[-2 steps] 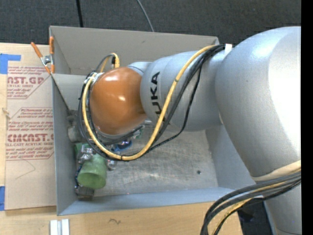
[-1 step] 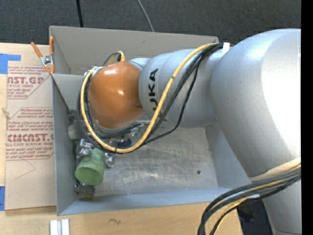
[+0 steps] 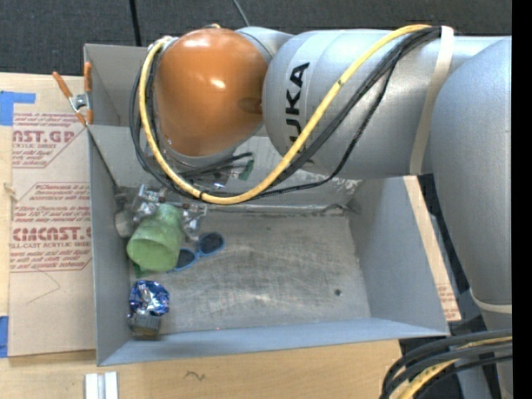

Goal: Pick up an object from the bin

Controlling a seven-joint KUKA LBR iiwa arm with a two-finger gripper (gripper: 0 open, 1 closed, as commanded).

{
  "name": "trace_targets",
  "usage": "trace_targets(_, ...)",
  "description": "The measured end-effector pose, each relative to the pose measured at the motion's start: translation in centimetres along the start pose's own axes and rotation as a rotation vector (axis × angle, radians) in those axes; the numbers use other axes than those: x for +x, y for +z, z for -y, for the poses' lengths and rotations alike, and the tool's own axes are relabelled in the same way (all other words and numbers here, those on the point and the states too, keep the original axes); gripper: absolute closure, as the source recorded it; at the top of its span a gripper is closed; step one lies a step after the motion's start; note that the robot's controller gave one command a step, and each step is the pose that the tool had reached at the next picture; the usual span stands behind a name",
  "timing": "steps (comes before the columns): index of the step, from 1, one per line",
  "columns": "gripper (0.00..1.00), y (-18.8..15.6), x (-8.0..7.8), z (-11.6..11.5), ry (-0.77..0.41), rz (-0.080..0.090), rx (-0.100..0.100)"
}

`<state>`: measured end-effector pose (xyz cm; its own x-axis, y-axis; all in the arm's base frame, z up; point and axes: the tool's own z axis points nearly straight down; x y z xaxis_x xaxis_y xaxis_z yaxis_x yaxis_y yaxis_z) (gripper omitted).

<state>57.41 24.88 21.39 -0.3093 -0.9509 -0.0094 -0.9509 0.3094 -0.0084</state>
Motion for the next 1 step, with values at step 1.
trace_targets(1,1.00,-1.70,1.96,1.04,-0.110,-0.005,-0.006)
